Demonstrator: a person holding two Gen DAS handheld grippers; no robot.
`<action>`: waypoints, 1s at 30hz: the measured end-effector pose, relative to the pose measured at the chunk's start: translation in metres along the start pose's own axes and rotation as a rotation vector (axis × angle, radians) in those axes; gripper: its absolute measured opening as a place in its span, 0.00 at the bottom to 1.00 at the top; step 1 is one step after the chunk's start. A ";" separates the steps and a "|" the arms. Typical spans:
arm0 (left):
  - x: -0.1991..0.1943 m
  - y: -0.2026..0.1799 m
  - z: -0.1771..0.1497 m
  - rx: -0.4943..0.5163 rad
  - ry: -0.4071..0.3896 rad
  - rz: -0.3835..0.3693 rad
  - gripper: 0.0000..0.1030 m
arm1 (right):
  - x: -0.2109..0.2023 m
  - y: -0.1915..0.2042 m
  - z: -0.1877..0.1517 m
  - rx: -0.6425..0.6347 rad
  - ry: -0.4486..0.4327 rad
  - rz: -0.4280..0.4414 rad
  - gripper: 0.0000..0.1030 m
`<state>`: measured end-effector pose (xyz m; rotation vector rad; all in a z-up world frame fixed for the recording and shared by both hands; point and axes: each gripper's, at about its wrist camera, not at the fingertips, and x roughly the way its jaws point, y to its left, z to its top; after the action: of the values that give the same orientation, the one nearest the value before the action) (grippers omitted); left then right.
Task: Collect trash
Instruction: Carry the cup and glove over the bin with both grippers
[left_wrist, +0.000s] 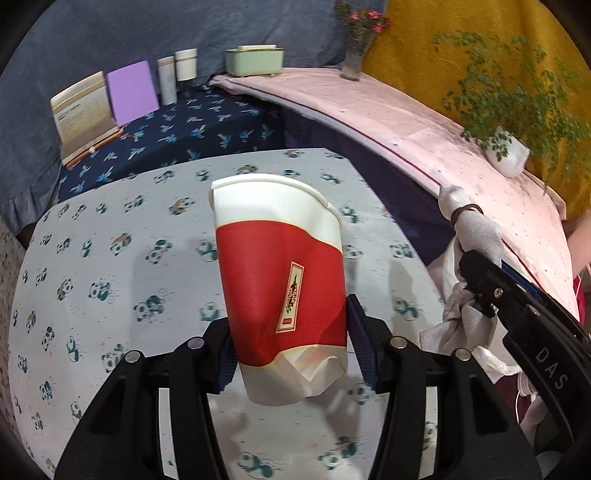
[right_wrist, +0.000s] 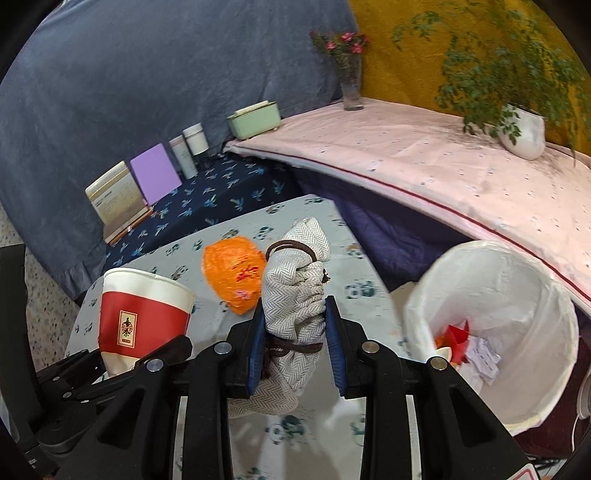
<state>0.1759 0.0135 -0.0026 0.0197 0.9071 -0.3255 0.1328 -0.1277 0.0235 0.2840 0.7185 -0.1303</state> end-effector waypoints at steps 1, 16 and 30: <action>0.000 -0.009 0.000 0.013 -0.001 -0.006 0.48 | -0.003 -0.007 0.000 0.010 -0.005 -0.008 0.28; -0.003 -0.133 -0.007 0.209 0.002 -0.129 0.49 | -0.054 -0.122 -0.012 0.163 -0.063 -0.153 0.28; 0.008 -0.211 -0.008 0.317 0.017 -0.219 0.49 | -0.073 -0.195 -0.024 0.268 -0.081 -0.240 0.28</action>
<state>0.1141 -0.1884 0.0119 0.2169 0.8683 -0.6718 0.0209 -0.3054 0.0138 0.4454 0.6528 -0.4661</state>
